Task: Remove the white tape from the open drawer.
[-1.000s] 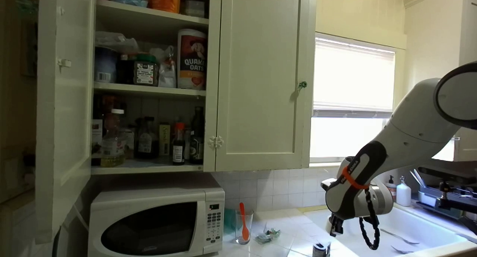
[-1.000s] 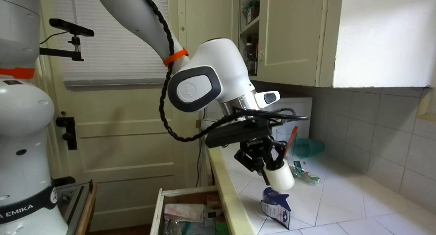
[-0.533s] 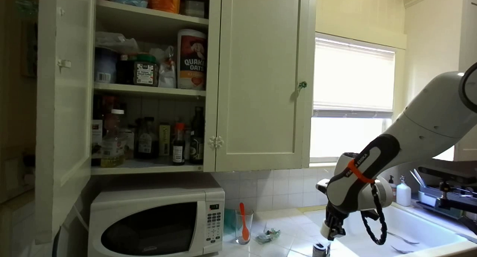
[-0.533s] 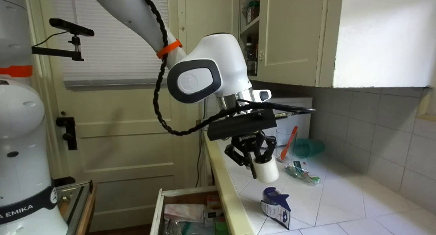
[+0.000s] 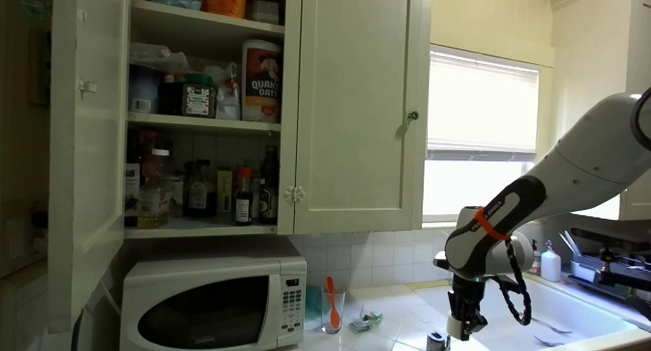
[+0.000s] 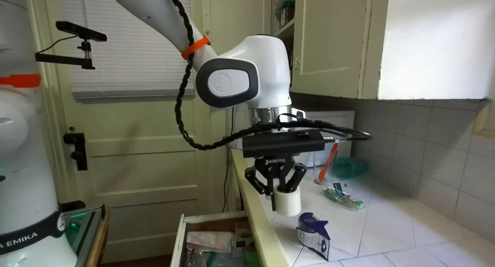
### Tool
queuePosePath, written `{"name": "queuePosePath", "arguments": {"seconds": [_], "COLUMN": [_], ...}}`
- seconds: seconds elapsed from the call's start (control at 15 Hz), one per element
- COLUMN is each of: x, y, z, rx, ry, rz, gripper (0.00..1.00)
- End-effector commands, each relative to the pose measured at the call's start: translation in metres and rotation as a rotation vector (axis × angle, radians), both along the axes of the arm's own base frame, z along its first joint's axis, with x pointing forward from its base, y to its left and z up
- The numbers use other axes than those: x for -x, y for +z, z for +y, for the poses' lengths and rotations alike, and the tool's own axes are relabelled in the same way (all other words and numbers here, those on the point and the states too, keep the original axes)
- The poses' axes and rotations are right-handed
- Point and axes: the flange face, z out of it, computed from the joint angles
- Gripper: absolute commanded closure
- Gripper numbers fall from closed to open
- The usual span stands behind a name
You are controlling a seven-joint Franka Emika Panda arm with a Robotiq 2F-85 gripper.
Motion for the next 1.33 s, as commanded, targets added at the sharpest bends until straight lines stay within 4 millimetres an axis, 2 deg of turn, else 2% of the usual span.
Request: {"name": "queuePosePath", "arguments": {"seconds": [0.0,0.2,0.4,1.27], "x": [-0.027,-0.049,-0.061,-0.08], "y": [-0.005,-0.007,-0.01,-0.027], "z": [-0.013,-0.014,-0.014,-0.007], "rx": [0.081,0.099,0.08,0.009], "ry": [-0.05,-0.073,-0.087,-0.093], "rz": [-0.029,-0.056,-0.059,-0.026], "gripper": [0.96,0.96,0.96,0.96]}}
